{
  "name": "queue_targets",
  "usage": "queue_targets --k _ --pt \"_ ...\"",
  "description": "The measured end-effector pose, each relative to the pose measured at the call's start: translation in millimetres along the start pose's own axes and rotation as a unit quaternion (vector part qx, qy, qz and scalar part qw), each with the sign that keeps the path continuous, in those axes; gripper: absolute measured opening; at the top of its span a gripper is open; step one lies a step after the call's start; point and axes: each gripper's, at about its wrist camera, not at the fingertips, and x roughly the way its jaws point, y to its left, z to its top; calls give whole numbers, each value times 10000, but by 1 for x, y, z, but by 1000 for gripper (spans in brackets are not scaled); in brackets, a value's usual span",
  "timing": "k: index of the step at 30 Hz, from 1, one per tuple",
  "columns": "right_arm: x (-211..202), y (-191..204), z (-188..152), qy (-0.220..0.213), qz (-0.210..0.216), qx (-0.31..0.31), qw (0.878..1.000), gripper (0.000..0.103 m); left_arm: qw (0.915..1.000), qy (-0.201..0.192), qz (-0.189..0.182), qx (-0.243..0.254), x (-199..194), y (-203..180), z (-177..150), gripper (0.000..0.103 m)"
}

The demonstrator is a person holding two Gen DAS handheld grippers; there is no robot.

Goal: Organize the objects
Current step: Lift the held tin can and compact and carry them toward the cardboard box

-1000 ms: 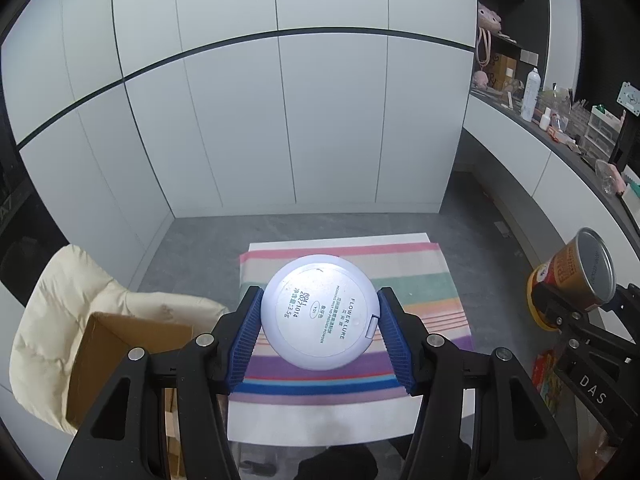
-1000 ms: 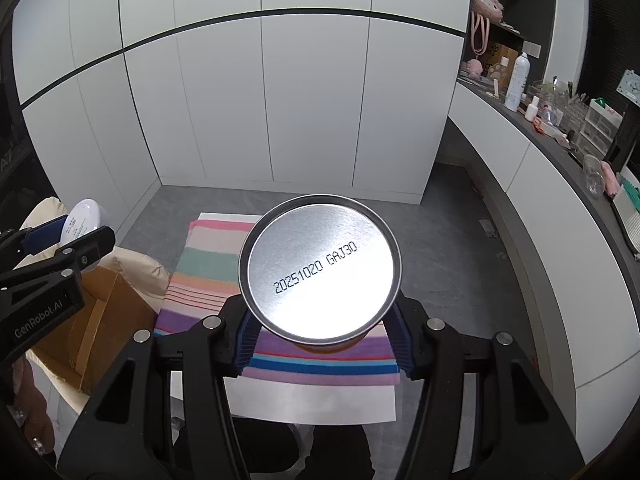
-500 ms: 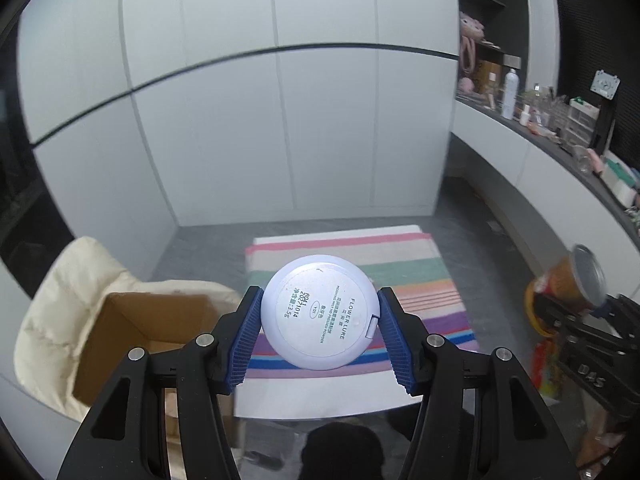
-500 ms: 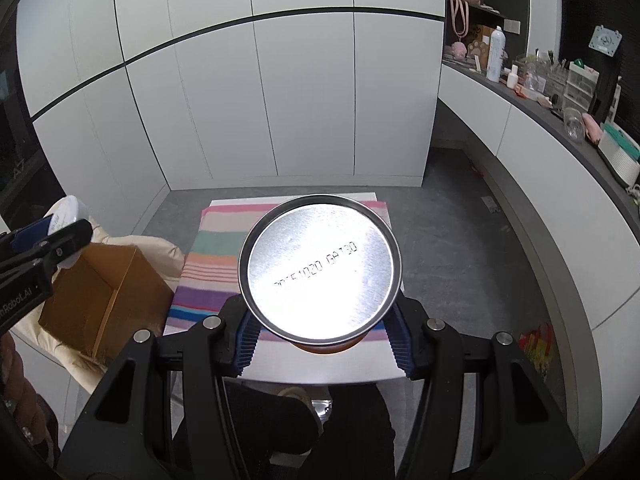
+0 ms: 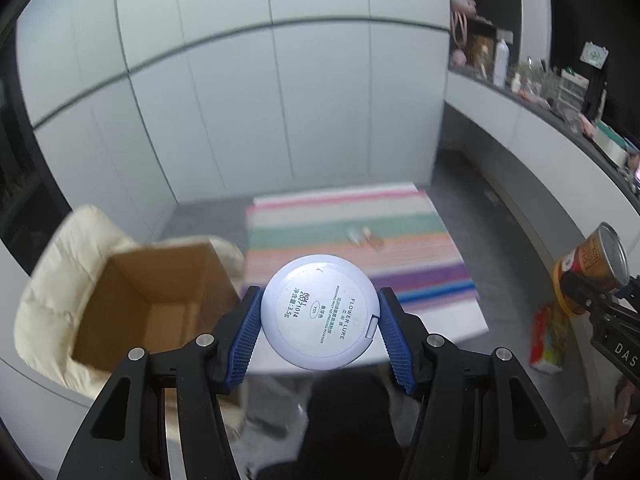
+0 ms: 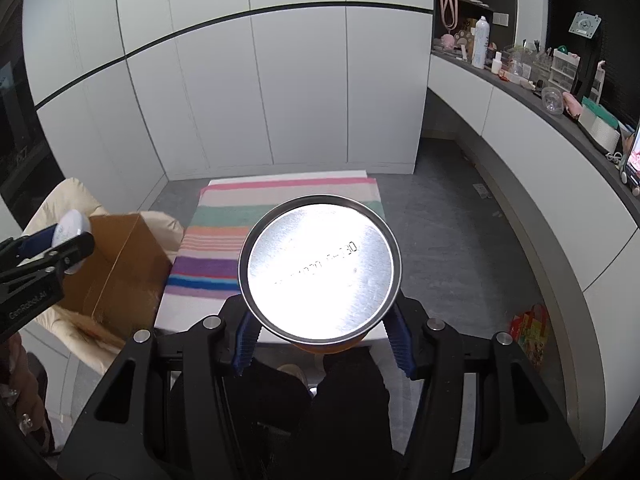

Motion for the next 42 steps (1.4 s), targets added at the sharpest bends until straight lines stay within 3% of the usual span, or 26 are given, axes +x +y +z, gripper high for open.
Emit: queue_targets --k 3,10,26,42 --pt "-3 1 -18 234 141 -119 9996 57 9995 261 -139 64 6 -3 -16 58" --pt "-9 -15 -55 640 214 80 9977 57 9985 476 -252 -19 5 -6 -46 58" --pt "5 -13 -58 880 164 64 9960 57 9985 461 -171 -245 9 13 -54 58" --pt "26 64 -53 1007 716 -724 9897 57 9936 556 386 -909 -4 87 -80 58"
